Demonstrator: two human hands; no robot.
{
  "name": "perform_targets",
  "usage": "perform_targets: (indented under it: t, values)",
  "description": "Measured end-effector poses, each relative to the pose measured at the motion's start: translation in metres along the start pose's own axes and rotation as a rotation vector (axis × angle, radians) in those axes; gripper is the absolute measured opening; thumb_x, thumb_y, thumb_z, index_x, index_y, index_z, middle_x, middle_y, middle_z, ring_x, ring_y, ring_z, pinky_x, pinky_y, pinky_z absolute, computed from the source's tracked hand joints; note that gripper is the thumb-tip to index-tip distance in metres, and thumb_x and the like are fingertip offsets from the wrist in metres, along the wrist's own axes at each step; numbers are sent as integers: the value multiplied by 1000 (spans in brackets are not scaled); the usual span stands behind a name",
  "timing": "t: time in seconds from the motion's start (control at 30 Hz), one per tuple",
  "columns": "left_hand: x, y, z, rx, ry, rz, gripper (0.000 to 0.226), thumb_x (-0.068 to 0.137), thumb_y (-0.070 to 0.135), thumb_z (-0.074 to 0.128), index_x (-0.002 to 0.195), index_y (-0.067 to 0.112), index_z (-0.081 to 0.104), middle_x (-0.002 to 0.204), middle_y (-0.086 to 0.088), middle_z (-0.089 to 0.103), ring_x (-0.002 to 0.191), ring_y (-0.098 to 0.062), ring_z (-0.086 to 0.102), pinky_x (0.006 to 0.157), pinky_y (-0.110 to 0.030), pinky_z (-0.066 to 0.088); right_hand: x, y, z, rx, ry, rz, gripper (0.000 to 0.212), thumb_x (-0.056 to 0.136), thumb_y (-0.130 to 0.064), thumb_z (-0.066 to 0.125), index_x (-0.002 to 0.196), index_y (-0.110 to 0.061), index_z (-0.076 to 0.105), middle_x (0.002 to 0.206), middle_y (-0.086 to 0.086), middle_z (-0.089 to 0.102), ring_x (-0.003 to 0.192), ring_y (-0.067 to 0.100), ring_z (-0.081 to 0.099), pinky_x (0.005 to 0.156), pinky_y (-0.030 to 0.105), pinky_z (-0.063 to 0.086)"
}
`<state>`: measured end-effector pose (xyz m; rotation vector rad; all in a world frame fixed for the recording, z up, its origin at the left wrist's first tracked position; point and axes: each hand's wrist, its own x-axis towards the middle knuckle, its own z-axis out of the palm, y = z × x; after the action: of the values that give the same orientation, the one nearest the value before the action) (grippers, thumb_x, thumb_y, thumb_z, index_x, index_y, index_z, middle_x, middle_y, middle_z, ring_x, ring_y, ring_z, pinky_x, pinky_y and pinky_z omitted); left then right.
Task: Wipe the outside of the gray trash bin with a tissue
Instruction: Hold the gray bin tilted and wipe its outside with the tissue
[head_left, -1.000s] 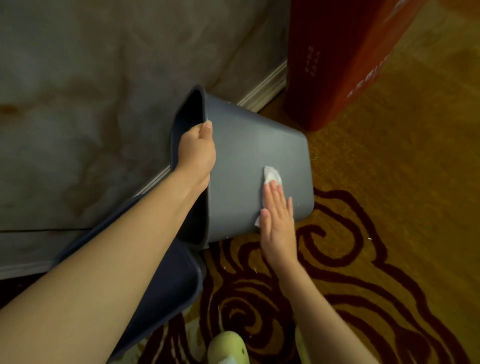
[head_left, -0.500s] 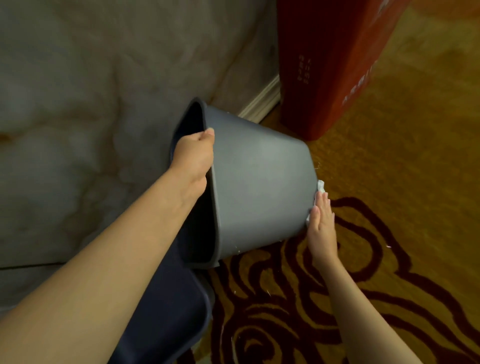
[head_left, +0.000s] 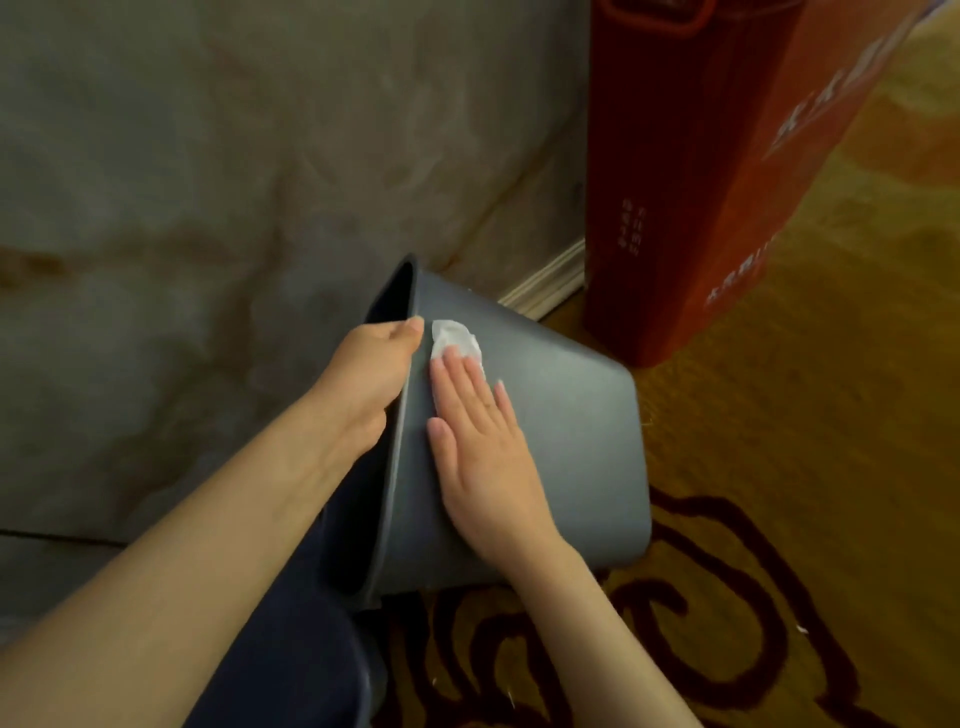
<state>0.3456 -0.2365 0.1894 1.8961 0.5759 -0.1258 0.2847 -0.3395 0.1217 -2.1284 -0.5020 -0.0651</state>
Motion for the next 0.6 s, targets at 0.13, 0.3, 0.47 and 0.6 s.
perform_targets:
  t: [0.13,0.3,0.47,0.6]
  values:
    - [7,-6,0,102,-12,163,19,94,29,41,88,18,54,89,-9,50,85,-20,48,82,-37,41,4,37,-7,-36,63,3,46,100,-29,19,144,-29,8,148,-20,-2,140,-3,-5,114,22,-8]
    - [15,-6,5,155,-43,263,25,94,29,41,87,8,54,98,-11,52,95,-22,49,92,-36,35,-24,127,-31,-70,71,217,45,100,-30,19,145,-25,17,154,-9,11,139,-1,3,111,24,-4]
    - [2,6,18,125,-29,277,23,93,26,47,95,6,58,112,-22,61,114,-34,56,106,-49,37,-46,170,-49,-125,-15,215,46,100,-31,18,146,-25,13,156,-5,12,139,2,4,112,28,-4]
    - [-4,16,23,174,-57,289,11,92,23,47,91,12,48,104,-18,58,107,-30,57,107,-47,36,-50,157,-50,-15,50,256,46,101,-24,24,146,-18,14,156,0,12,142,9,6,113,29,-1]
